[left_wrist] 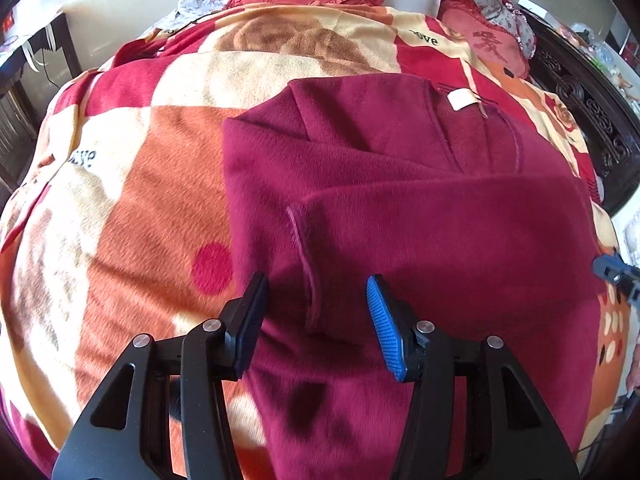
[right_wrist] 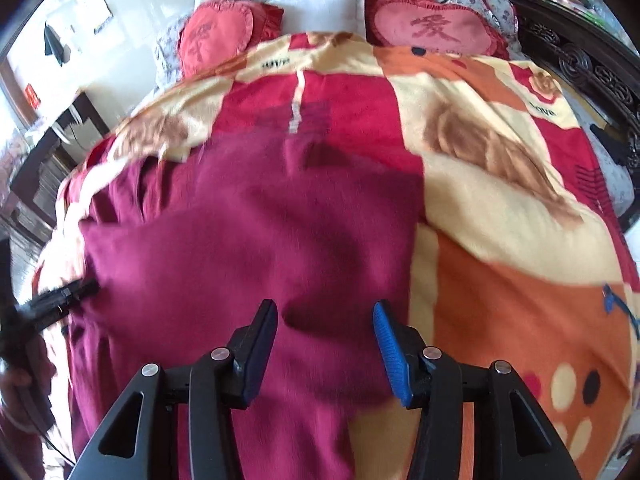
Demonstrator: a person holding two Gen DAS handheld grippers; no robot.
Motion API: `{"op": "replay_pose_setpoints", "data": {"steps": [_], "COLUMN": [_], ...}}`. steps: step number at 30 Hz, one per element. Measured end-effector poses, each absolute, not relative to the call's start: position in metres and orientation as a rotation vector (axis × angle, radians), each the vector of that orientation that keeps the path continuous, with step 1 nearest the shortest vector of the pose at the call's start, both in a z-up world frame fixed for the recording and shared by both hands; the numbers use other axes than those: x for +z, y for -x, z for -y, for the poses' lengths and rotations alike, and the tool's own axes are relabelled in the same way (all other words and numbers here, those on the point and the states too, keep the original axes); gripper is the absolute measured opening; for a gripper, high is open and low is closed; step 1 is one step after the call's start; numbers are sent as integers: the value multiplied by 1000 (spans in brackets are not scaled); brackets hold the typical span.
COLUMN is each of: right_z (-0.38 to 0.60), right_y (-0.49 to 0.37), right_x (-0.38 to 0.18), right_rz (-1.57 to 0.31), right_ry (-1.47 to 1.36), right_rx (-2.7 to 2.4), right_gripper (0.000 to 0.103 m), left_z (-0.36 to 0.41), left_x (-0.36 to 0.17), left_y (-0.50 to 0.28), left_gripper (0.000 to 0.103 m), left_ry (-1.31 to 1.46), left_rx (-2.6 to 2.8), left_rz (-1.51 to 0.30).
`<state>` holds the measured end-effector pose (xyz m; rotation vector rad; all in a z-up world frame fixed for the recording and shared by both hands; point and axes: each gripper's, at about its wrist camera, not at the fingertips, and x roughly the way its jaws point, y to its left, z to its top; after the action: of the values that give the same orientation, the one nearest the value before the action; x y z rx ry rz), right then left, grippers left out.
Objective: Fold small clothes
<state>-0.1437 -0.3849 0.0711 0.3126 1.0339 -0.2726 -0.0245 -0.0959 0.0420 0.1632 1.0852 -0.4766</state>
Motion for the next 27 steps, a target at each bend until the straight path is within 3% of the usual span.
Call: {"op": "replay_pose_setpoints", "data": {"steps": [2,5,14,27], "right_z": [382,386,376,317], "right_y": [152,157,228,374], "right_x": [62,48,77,51], "right_rz": [-1059,-1057,-1032,-1135], "right_ry": [-273,-284,-466,-491], "right_rx": [-299,-316,-169,-88], "right_gripper": [48,58,58,58], "left_z": [91,82,28,-24], "left_x": [43,47,55,53], "left_y": [32,46,98,197], "left_gripper": [51,51,51,51], "left_ry": [-165,-165,-104,-177], "left_rx": [-479,-494,-597,-680], "left_rz": [-1088,-1100,-1222,-1289]}}
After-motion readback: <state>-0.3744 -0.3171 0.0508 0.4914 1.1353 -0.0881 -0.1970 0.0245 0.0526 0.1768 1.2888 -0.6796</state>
